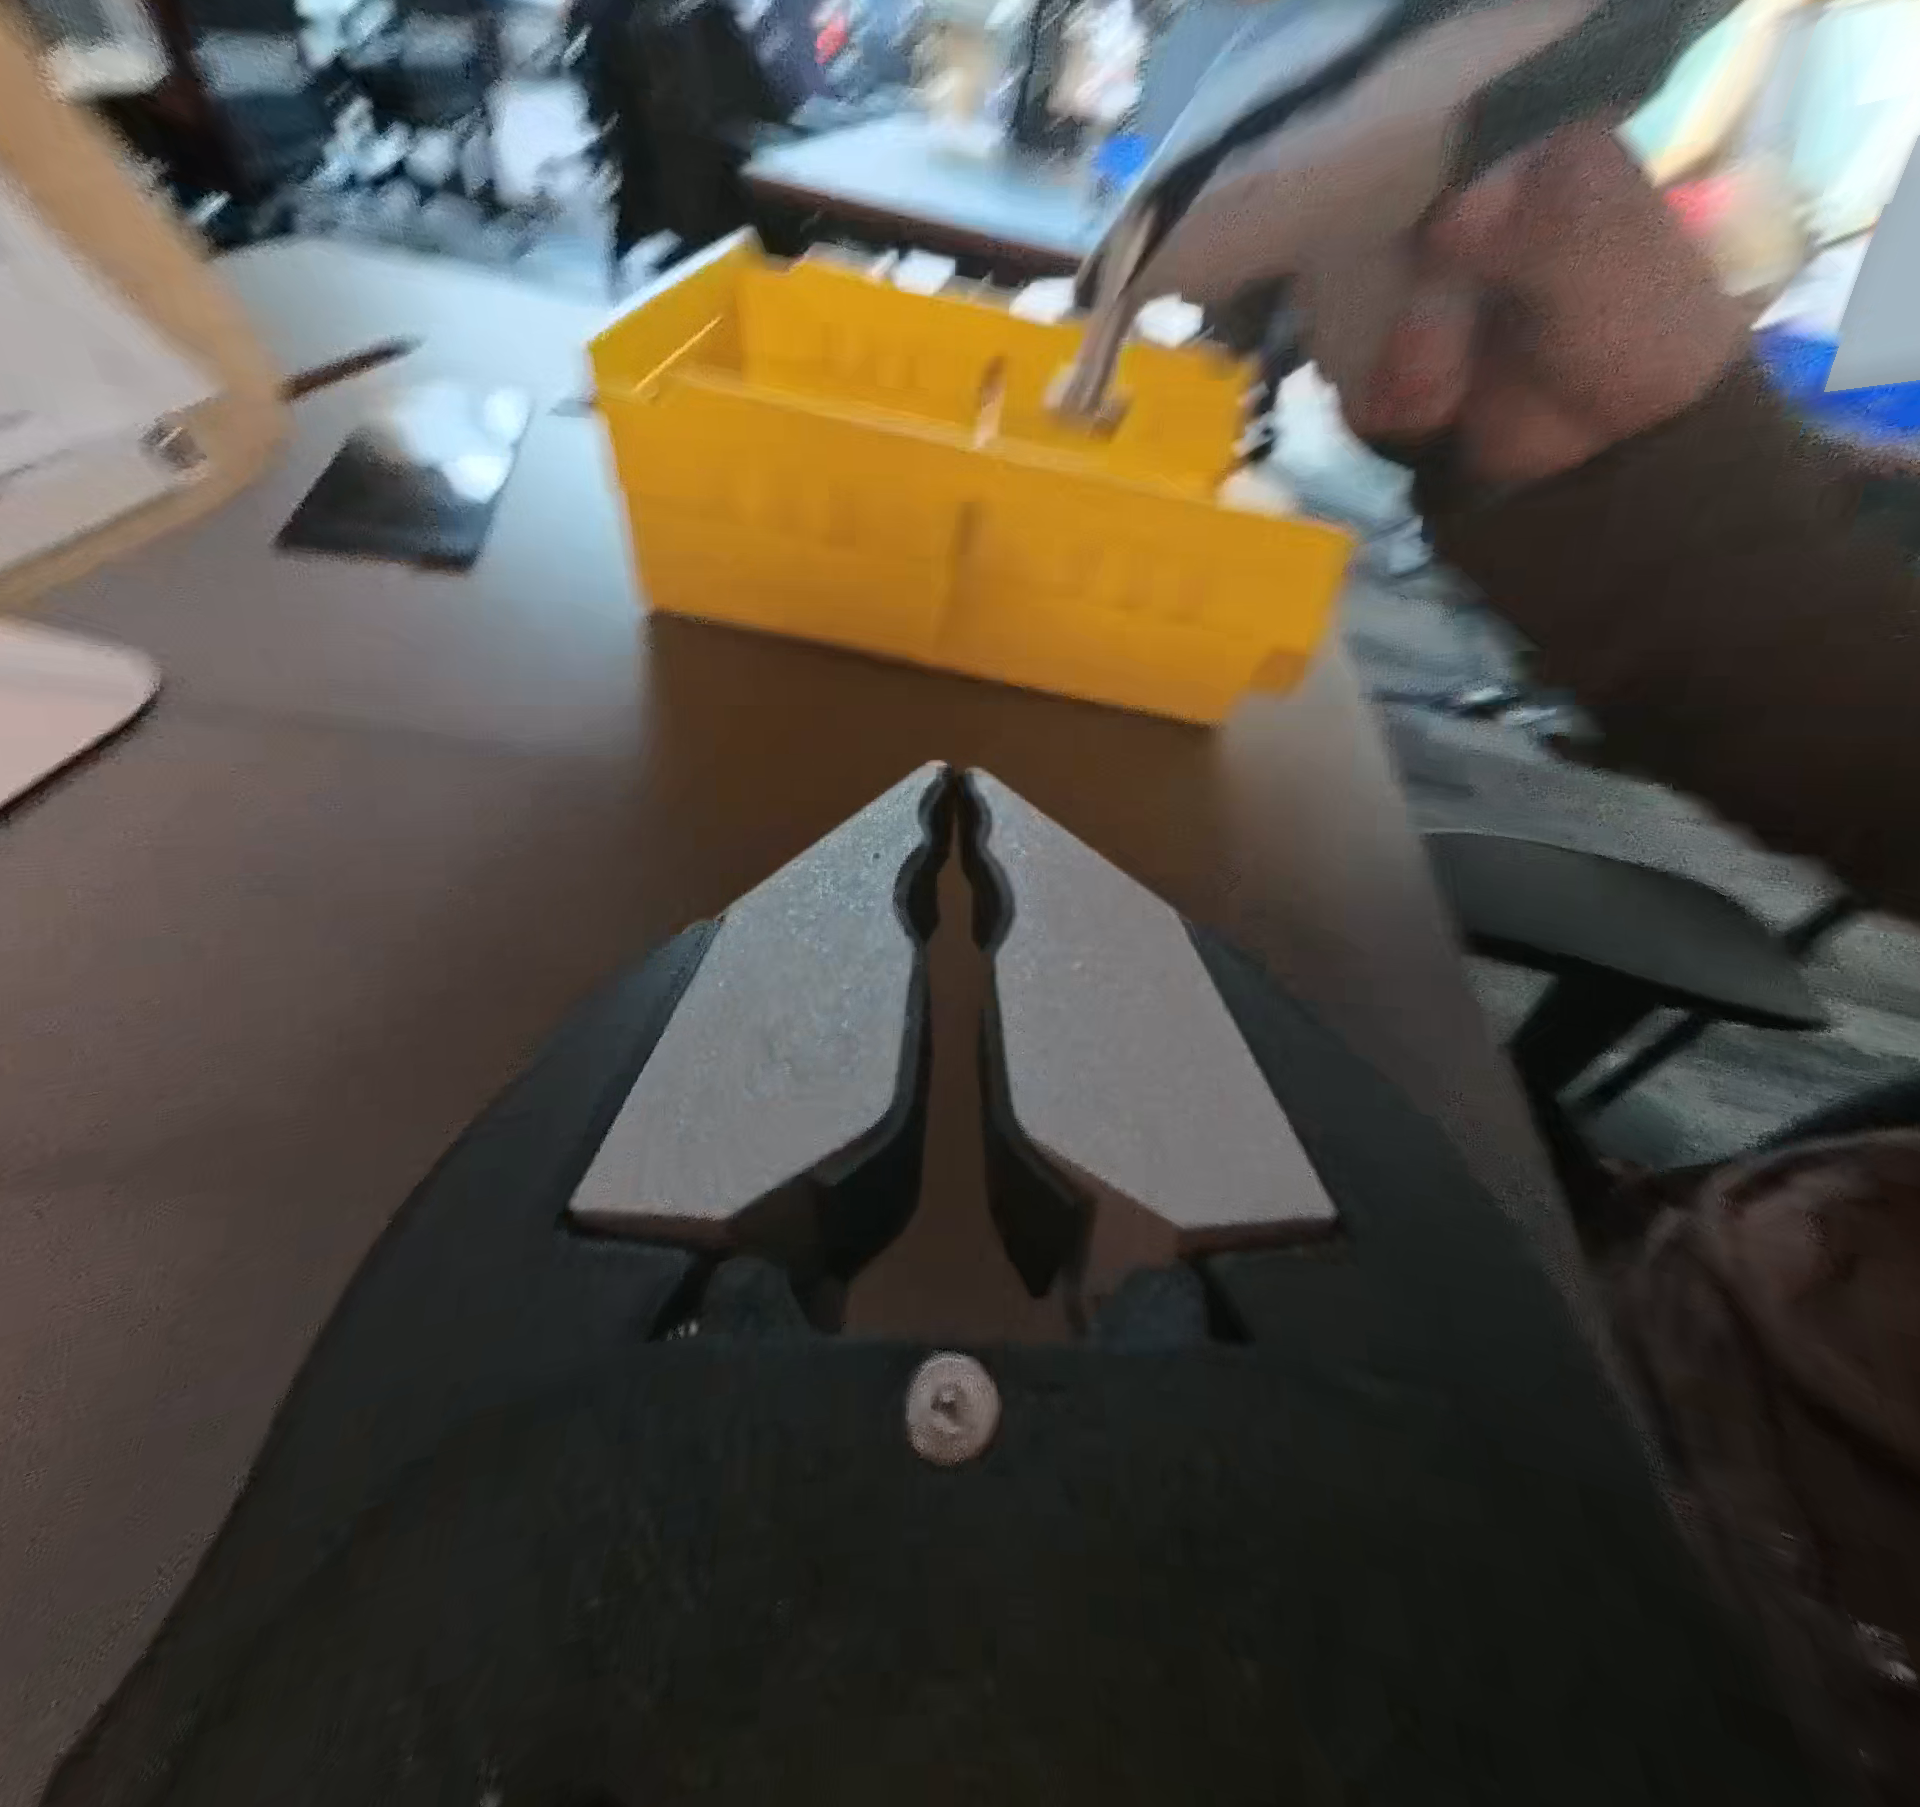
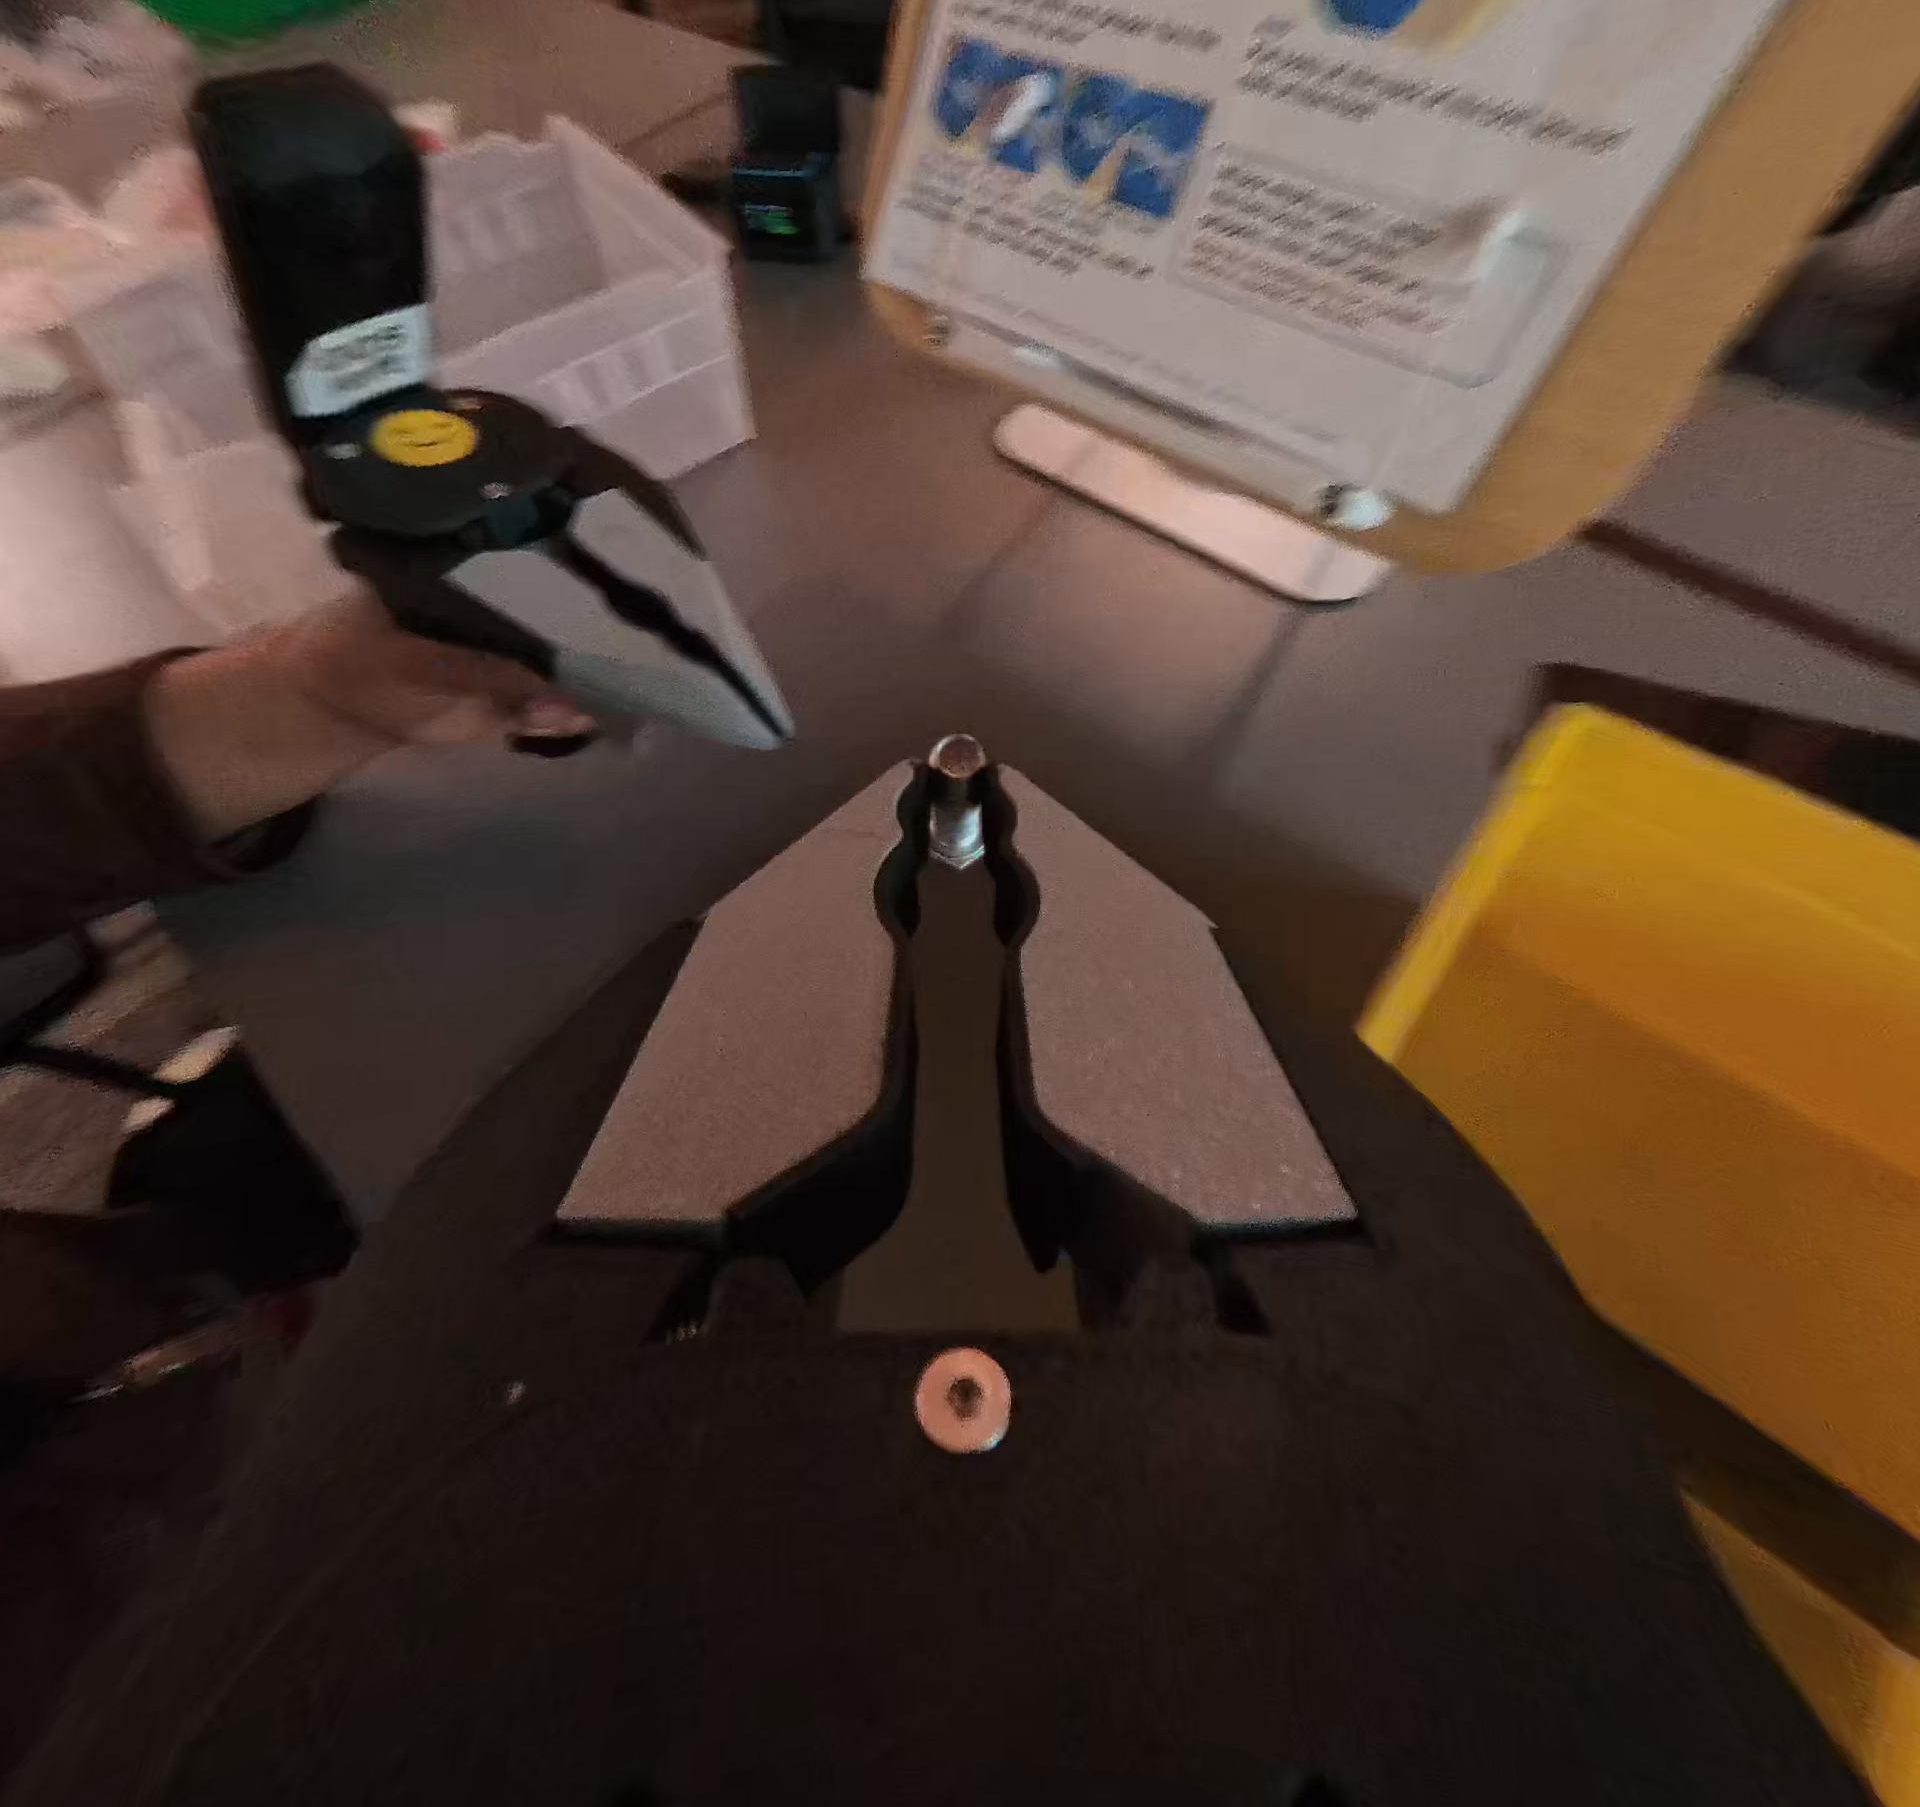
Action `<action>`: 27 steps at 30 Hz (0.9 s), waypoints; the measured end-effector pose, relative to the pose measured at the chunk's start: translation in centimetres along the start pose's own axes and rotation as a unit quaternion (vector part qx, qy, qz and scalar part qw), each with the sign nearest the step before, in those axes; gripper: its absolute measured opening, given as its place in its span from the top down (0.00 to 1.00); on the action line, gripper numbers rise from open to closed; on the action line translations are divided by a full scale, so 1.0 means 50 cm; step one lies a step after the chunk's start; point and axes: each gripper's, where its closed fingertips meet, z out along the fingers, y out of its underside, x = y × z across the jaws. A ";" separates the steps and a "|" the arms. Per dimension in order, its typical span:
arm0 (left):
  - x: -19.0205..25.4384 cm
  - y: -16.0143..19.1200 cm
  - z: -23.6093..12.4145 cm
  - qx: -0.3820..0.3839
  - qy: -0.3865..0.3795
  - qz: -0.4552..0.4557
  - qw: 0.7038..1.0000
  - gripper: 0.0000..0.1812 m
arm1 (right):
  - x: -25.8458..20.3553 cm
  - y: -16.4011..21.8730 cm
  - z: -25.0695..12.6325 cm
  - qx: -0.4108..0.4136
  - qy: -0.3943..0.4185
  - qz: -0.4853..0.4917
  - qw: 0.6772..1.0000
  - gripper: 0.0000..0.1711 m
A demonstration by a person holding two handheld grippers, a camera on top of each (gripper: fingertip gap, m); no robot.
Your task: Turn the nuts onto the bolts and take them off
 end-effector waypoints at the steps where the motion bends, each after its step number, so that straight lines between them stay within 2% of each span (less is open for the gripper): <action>1: -0.019 0.028 0.009 -0.042 -0.031 0.004 0.999 1.00 | 0.043 -0.008 -0.015 -0.008 0.042 -0.014 0.999 0.96; 3: -0.010 0.082 0.032 -0.114 -0.025 0.006 0.993 1.00 | 0.138 -0.008 -0.037 -0.049 0.125 -0.036 0.990 0.97; 7: 0.069 0.127 0.063 -0.165 0.085 -0.032 0.982 0.97 | 0.324 0.050 -0.049 -0.179 0.247 -0.063 0.950 0.97; 10: 0.060 0.148 0.069 -0.188 0.064 0.005 0.980 0.97 | 0.396 0.127 -0.018 -0.276 0.250 -0.056 0.926 0.97; 12: 0.046 0.137 0.068 -0.172 0.047 0.012 0.984 0.97 | 0.416 0.179 0.009 -0.336 0.229 -0.041 0.913 0.97; 17: 0.034 0.083 0.052 -0.087 0.089 -0.102 0.987 0.95 | 0.462 0.254 0.045 -0.419 0.224 -0.009 0.880 0.96; 19: 0.023 0.080 0.053 -0.075 0.101 -0.167 0.978 0.93 | 0.484 0.259 0.043 -0.432 0.248 -0.011 0.867 0.92; 22: 0.025 0.086 0.056 -0.075 0.130 -0.248 0.957 0.88 | 0.497 0.225 0.035 -0.404 0.287 -0.019 0.868 0.85; 27: 0.028 0.092 0.059 -0.076 0.150 -0.302 0.938 0.85 | 0.430 0.079 0.020 -0.266 0.306 -0.050 0.913 0.82</action>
